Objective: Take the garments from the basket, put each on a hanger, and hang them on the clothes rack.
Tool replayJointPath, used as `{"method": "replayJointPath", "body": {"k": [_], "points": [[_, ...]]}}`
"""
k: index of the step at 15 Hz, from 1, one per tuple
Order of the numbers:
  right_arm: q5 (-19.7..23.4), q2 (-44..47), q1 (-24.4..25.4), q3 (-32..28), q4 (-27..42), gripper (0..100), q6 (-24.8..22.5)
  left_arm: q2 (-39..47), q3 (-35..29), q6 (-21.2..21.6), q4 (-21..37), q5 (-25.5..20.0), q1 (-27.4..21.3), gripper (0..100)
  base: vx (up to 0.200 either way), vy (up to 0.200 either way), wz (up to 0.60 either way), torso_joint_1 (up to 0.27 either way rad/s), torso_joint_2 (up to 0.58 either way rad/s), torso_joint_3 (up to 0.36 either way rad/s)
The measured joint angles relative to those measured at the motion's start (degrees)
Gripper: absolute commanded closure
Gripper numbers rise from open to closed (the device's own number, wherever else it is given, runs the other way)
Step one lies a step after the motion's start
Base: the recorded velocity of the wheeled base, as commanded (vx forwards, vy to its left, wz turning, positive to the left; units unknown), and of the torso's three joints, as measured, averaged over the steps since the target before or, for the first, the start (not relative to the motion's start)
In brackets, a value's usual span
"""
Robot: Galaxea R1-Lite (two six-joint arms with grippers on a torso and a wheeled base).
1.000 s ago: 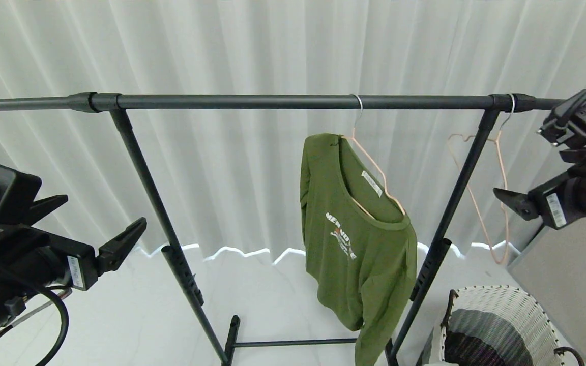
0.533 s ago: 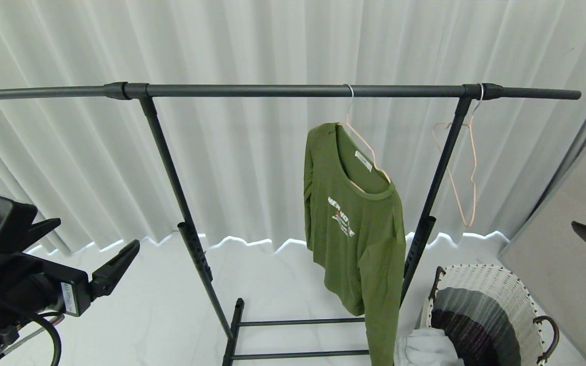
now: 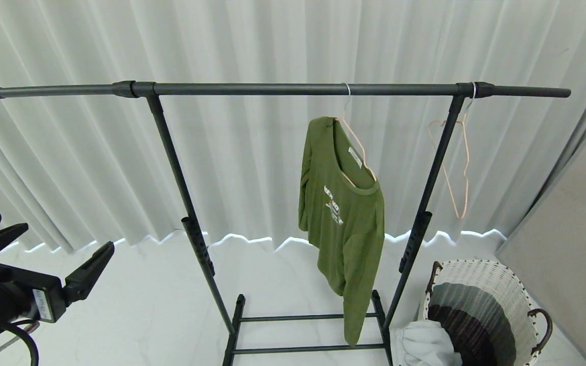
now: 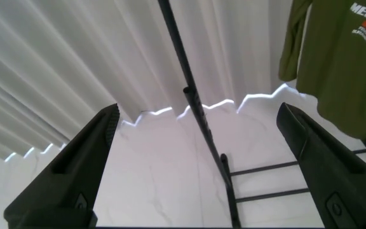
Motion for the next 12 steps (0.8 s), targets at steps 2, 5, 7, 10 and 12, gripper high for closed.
{"method": "replayJointPath", "body": {"k": [2,5,7,10,12], "points": [[0.0,-0.13,-0.54,0.26,-0.02,0,0.05,-0.41,-0.01,0.0,0.02,0.0,0.77,0,0.0,0.0,0.0,0.0,0.0,0.0],[0.02,0.21,-0.78,0.34,-0.02,0,0.05,-0.73,0.21,0.0,0.02,-0.1,0.99,0,0.0,0.0,0.0,0.0,0.0,0.0],[0.02,0.43,-1.22,0.37,-0.02,0,-0.01,-0.73,0.32,0.02,0.02,-0.13,0.99,0,0.0,0.0,0.0,0.0,0.0,0.0],[0.02,0.98,-1.94,0.43,-0.09,0,0.0,-0.49,0.35,-0.06,-0.05,-0.54,0.96,0,0.0,0.0,0.0,-0.03,0.07,0.038],[0.0,1.24,-2.33,0.89,-0.02,0,0.0,-0.21,0.79,-0.17,0.02,-0.55,0.88,0,0.0,0.0,0.0,-0.171,0.4,0.222]]}}
